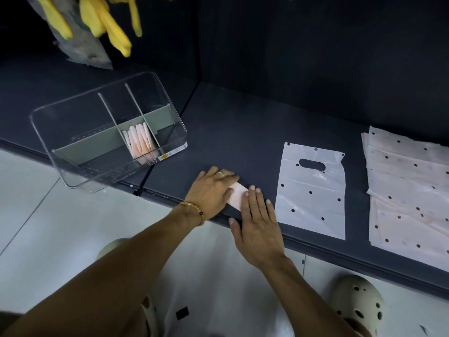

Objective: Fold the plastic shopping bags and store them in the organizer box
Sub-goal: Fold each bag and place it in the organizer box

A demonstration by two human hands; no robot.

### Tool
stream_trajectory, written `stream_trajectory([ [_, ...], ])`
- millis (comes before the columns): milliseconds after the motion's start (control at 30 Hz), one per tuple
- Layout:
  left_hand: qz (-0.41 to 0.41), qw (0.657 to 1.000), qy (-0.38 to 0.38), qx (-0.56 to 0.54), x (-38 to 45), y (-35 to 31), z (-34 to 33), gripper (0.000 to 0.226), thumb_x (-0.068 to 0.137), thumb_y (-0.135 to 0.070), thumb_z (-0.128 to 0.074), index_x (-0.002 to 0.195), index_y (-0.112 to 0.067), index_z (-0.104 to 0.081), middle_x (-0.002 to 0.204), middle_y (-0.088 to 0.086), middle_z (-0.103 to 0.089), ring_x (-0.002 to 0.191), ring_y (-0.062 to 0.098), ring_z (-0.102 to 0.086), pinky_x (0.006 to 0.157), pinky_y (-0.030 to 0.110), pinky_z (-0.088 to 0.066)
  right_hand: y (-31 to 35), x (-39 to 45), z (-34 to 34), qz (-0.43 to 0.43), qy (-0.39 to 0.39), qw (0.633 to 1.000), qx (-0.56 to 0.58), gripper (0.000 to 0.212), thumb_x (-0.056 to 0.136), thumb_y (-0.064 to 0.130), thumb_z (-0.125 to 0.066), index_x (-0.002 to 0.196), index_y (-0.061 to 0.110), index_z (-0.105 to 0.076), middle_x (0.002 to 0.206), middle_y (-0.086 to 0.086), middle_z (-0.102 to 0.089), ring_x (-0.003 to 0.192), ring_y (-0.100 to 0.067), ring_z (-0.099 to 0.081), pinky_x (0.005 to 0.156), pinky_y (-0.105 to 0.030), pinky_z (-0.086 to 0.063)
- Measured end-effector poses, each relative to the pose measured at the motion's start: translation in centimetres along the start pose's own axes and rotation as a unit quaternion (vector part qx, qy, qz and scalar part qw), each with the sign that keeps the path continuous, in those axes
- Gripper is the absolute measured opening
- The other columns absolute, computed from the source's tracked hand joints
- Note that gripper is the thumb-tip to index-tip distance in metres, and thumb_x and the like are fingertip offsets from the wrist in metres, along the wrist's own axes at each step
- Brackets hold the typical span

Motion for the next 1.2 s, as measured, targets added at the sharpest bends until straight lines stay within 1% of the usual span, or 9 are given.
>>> stream_trajectory([
  [200,0.041,0.998,0.05,-0.018,2.0,-0.6,0.7,0.016,0.087,-0.019,-0.06,0.101,-0.022,-0.066,0.111,0.001,-0.055,0.108,0.021,-0.048,0.09,0.033,-0.038,0.0,0.1,0.5,0.004,0.005,0.998,0.067,0.069,0.1,0.05,-0.023,0.154,0.008,-0.01,0.162,-0.008,-0.005,0.149,-0.023,-0.001,0.117,-0.034,0.007],
  [267,0.06,0.992,0.062,-0.089,1.7,-0.3,1.1,0.011,0.086,-0.014,-0.062,0.095,-0.019,-0.066,0.106,0.003,-0.058,0.101,0.021,-0.054,0.087,0.034,-0.045,0.0,0.6,1.9,-0.018,-0.008,0.989,0.148,0.063,0.101,0.039,-0.04,0.152,0.006,-0.022,0.157,-0.012,-0.025,0.146,-0.028,-0.019,0.12,-0.038,-0.01],
  [333,0.078,0.978,0.055,-0.186,1.0,0.3,2.1,0.009,0.084,-0.009,-0.064,0.087,-0.017,-0.065,0.096,0.003,-0.064,0.09,0.02,-0.059,0.079,0.035,-0.049,0.0,1.6,3.9,-0.031,-0.045,0.979,0.196,0.052,0.098,0.024,-0.052,0.144,0.004,-0.039,0.135,-0.015,-0.053,0.125,-0.034,-0.046,0.105,-0.045,-0.04],
  [533,0.116,0.907,-0.02,-0.405,-1.2,4.1,7.3,0.014,0.077,-0.004,-0.075,0.077,-0.015,-0.066,0.076,-0.006,-0.066,0.069,-0.001,-0.058,0.065,0.012,-0.045,3.2,7.1,8.5,-0.006,-0.043,0.959,0.281,0.014,0.089,0.014,-0.062,0.096,0.016,-0.074,0.084,0.001,-0.066,0.074,-0.017,-0.059,0.069,-0.032,-0.051],
  [633,0.212,0.848,-0.174,-0.454,-2.7,8.9,9.8,0.013,0.078,-0.007,-0.075,0.083,-0.016,-0.068,0.077,-0.005,-0.067,0.07,0.001,-0.061,0.067,0.017,-0.052,5.0,9.4,9.2,-0.031,-0.039,0.935,0.35,0.011,0.087,0.013,-0.064,0.087,0.017,-0.074,0.076,0.012,-0.068,0.067,-0.006,-0.063,0.063,-0.023,-0.052],
  [733,0.367,0.798,-0.327,-0.349,-5.5,14.3,11.1,0.019,0.08,-0.018,-0.074,0.094,-0.015,-0.062,0.092,0.002,-0.064,0.082,0.013,-0.06,0.079,0.033,-0.055,6.4,11.0,8.7,-0.103,-0.035,0.865,0.489,0.013,0.088,0.01,-0.064,0.079,0.019,-0.068,0.073,0.009,-0.07,0.061,-0.006,-0.066,0.059,-0.023,-0.054],
  [900,0.483,0.791,-0.288,-0.24,-5.5,17.2,10.2,0.065,0.069,-0.049,-0.077,0.114,-0.014,-0.045,0.116,0.005,-0.051,0.1,0.026,-0.057,0.09,0.044,-0.049,9.1,12.5,8.3,-0.157,-0.04,0.758,0.632,0.008,0.088,0.006,-0.064,0.082,0.012,-0.065,0.069,-0.001,-0.072,0.058,-0.014,-0.069,0.053,-0.018,-0.052],
  [1000,0.514,0.801,-0.223,-0.208,-4.1,17.4,9.5,0.076,0.064,-0.051,-0.079,0.117,-0.011,-0.043,0.116,0.008,-0.053,0.102,0.03,-0.058,0.087,0.045,-0.049,10.3,13.3,8.1,-0.16,-0.03,0.741,0.651,0.006,0.089,0.006,-0.064,0.084,0.01,-0.065,0.072,-0.003,-0.073,0.061,-0.016,-0.071,0.053,-0.018,-0.052],
  [1200,0.446,0.848,-0.226,-0.178,-3.5,18.3,9.6,0.037,0.077,-0.014,-0.067,0.112,-0.008,-0.058,0.11,0.012,-0.061,0.099,0.033,-0.058,0.082,0.041,-0.048,11.0,14.5,8.2,-0.165,-0.053,0.757,0.629,0.013,0.087,0.004,-0.064,0.079,0.014,-0.065,0.068,-0.001,-0.072,0.061,-0.017,-0.072,0.052,-0.017,-0.052],
])
Point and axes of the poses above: each hand's wrist, its own x-axis towards the middle knuckle, its own z-axis out of the back of the hand, y = z × x, the point moved 6 cm from there along x, towards the middle knuckle
